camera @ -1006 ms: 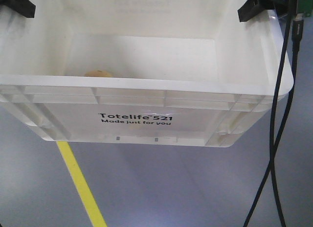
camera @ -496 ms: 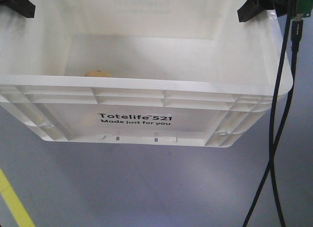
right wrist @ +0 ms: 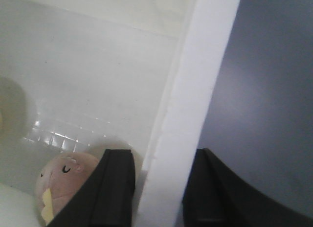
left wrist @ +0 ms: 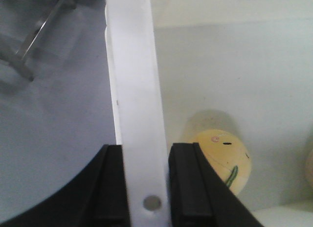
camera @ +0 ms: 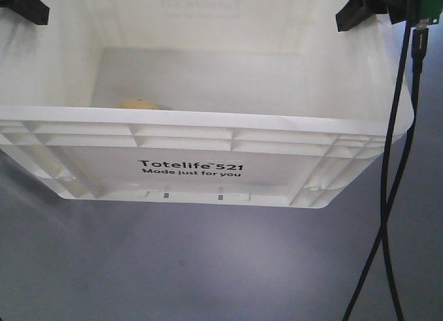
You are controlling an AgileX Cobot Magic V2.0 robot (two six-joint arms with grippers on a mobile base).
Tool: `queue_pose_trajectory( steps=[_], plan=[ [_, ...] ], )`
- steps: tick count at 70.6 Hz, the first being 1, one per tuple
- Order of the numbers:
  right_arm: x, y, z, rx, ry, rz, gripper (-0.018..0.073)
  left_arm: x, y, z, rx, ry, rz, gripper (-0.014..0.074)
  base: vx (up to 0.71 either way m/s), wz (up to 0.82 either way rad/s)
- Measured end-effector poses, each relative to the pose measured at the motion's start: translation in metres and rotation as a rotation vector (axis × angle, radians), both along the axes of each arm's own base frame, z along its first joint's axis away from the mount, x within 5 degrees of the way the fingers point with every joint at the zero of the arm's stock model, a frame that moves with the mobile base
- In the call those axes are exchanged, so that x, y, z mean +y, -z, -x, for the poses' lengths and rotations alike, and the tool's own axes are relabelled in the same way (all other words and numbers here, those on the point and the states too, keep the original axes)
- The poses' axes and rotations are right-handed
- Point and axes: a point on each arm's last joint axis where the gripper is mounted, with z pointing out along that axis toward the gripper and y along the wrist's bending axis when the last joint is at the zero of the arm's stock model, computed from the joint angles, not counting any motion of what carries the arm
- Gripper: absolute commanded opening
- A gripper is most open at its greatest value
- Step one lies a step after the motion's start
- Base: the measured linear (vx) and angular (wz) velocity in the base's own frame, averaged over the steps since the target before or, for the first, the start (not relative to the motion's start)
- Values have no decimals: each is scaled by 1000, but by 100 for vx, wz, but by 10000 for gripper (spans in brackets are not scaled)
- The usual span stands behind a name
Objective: Place moving items into box and shelve
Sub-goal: 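Hold the tote with both grippers while the base drives away, then keep gripping the tote rims as the base turns toward the blue-bin shelf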
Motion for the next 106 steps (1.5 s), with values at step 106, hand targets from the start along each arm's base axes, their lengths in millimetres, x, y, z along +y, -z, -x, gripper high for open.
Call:
queue_pose_trajectory(
  steps=[106],
  plan=[
    [0,0,0,-1,1,4,-12,0,0,0,0,0,-1,-17,40,-38]
  ],
)
